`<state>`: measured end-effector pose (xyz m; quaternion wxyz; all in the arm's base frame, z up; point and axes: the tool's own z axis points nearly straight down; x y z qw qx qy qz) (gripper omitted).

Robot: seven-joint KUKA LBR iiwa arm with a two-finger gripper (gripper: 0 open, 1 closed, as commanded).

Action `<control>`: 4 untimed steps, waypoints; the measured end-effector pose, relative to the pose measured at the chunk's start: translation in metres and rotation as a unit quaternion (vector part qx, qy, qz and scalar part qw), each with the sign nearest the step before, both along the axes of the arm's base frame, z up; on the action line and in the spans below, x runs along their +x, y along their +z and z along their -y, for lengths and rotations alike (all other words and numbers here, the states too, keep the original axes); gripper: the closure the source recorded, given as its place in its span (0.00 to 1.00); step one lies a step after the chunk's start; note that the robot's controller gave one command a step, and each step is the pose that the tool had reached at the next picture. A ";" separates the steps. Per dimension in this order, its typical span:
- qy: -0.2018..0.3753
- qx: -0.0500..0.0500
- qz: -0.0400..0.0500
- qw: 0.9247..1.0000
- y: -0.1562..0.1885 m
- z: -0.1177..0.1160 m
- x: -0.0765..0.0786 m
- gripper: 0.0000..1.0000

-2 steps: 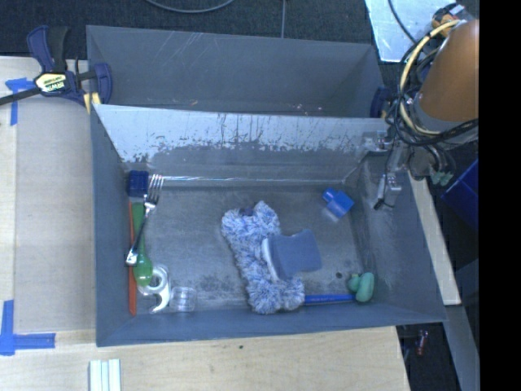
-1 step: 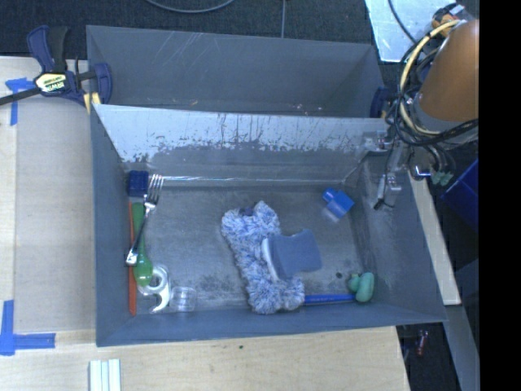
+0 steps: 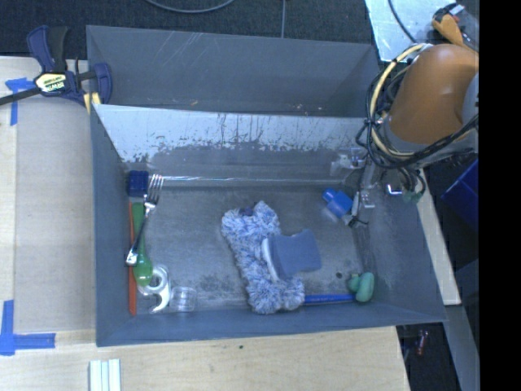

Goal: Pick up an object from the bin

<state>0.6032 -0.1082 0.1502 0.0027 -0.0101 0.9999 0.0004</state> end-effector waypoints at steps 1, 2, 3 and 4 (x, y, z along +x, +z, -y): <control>-0.012 -0.002 0.002 1.000 -0.025 0.004 0.003 0.00; -0.030 -0.002 0.006 1.000 -0.065 0.037 -0.007 1.00; -0.029 -0.002 0.006 1.000 -0.065 0.037 -0.007 1.00; -0.023 -0.002 0.005 1.000 0.035 0.028 -0.008 1.00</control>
Offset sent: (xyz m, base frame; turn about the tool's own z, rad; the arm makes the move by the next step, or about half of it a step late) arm -0.0081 -0.0362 -0.0667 0.0580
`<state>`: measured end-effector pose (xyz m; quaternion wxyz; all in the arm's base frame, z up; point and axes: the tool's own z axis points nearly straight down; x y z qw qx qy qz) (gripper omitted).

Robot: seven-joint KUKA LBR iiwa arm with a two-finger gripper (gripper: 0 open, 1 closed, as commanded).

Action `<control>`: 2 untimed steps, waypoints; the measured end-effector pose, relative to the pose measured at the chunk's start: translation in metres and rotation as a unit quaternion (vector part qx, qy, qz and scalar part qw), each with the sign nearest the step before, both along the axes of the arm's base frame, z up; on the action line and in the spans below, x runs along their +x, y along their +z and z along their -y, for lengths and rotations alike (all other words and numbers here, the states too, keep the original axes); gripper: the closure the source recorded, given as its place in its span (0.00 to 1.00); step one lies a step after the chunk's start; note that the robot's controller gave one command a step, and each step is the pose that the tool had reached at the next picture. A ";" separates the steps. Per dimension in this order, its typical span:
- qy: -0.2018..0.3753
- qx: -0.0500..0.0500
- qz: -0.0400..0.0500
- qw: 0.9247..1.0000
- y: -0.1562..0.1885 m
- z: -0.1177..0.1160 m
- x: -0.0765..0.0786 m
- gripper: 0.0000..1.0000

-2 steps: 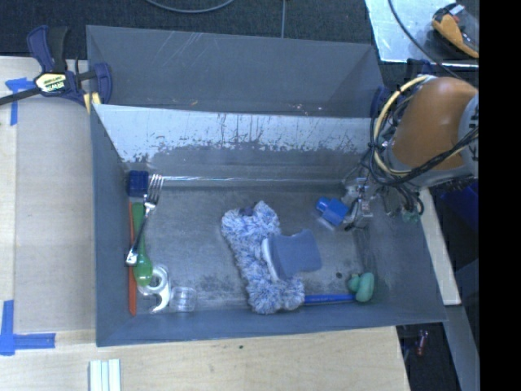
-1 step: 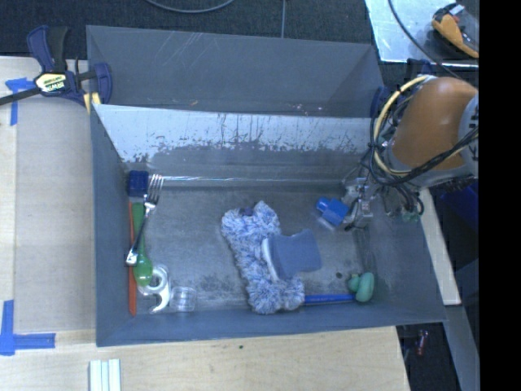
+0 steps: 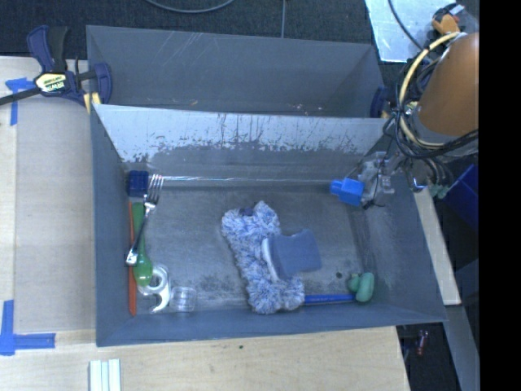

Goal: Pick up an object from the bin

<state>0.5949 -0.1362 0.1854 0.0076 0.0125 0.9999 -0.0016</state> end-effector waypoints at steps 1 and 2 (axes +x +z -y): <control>0.002 -0.001 0.004 1.000 0.070 -0.001 0.001 1.00; -0.014 0.000 0.005 1.000 -0.018 -0.006 0.002 1.00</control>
Offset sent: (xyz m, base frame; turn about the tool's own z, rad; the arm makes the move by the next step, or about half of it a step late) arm 0.0007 0.0083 -0.0387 0.0359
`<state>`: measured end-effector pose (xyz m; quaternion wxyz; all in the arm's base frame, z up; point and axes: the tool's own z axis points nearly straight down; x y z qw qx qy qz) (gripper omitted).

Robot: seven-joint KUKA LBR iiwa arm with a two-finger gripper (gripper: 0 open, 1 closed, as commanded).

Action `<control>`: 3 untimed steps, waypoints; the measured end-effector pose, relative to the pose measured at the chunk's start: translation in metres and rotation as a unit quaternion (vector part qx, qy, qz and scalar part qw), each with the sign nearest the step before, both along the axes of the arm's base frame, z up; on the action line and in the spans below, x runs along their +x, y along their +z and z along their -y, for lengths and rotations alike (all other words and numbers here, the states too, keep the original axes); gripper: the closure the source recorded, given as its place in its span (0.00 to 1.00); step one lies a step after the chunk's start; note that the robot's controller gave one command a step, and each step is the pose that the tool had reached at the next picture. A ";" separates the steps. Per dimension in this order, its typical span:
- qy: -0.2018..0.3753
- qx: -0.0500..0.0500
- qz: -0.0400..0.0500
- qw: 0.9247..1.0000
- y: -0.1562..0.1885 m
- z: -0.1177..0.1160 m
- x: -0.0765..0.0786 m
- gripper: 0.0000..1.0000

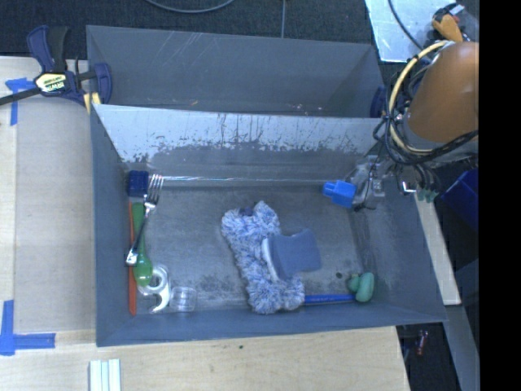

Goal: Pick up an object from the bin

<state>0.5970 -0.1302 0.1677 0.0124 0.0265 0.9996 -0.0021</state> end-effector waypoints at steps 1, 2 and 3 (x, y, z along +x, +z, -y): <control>0.014 -0.001 0.003 1.000 0.013 -0.020 -0.006 1.00; -0.015 0.000 0.000 1.000 -0.077 -0.013 0.004 1.00; 0.011 -0.003 0.015 1.000 -0.030 -0.032 0.006 1.00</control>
Offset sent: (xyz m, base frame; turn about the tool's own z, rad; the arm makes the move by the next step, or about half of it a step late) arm 0.0039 0.0132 -0.0780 0.0317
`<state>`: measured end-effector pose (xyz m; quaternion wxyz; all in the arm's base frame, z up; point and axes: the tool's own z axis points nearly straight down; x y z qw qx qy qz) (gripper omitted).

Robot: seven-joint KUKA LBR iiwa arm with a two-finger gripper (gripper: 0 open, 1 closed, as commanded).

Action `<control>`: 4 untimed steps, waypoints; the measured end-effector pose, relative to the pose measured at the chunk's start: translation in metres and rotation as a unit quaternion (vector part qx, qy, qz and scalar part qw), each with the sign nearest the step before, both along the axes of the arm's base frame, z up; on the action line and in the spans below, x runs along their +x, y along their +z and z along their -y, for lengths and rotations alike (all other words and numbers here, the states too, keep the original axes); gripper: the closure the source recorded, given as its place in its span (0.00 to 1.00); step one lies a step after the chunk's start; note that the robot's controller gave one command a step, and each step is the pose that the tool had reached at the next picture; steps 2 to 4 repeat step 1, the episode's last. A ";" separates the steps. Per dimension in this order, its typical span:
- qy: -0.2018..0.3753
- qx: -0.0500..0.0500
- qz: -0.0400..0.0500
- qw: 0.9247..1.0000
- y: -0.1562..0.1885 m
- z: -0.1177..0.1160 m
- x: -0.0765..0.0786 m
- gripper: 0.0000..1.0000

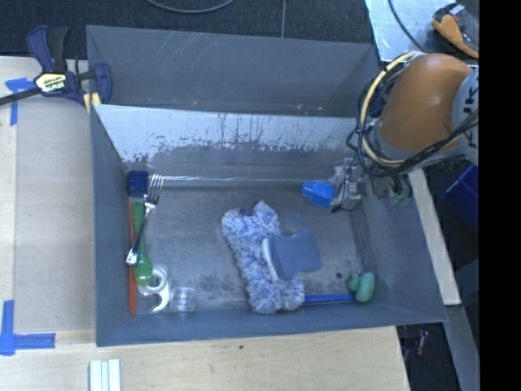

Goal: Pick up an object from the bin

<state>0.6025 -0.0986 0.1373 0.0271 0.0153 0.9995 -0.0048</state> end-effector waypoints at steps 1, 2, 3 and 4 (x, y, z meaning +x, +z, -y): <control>0.007 0.001 -0.012 1.000 0.089 0.009 -0.001 1.00; 0.007 0.001 -0.012 1.000 0.089 0.009 -0.001 1.00; 0.007 0.001 -0.012 1.000 0.089 0.009 -0.001 1.00; 0.007 0.001 -0.012 1.000 0.089 0.009 -0.001 1.00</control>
Offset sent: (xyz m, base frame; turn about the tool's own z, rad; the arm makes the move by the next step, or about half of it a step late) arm -0.0019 -0.0082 0.1907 0.0638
